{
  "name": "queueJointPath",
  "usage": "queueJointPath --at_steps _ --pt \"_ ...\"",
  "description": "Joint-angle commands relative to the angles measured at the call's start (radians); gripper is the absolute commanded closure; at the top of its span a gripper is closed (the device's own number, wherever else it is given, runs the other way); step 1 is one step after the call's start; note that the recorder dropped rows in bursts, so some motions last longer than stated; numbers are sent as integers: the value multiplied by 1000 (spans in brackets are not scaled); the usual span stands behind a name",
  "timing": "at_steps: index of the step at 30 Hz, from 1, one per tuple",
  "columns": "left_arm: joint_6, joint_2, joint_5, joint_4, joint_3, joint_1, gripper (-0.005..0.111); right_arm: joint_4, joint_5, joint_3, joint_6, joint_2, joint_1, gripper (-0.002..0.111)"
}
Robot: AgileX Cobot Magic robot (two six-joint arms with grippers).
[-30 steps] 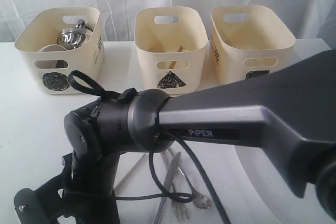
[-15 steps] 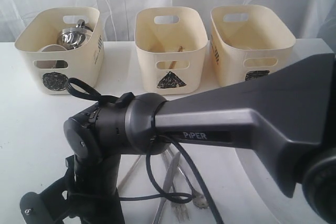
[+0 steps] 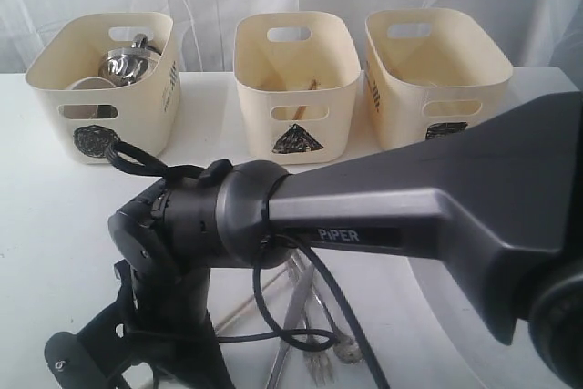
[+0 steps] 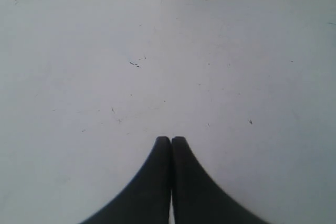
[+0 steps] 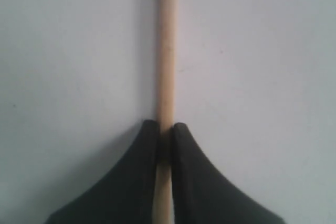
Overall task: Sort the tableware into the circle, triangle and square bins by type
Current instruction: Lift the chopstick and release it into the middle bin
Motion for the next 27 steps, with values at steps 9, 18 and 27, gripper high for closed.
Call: queueJointPath --at_steps 9,18,27 --pt "0 -4 16 -9 8 -5 107 -91 -303 -2 102 -219 -24 108" --pt "0 -4 16 -9 8 -5 107 -357 -676 0 640 -250 -241 108" --pt "0 -4 16 -9 8 -5 107 -351 -1031 3 710 -226 -375 108"
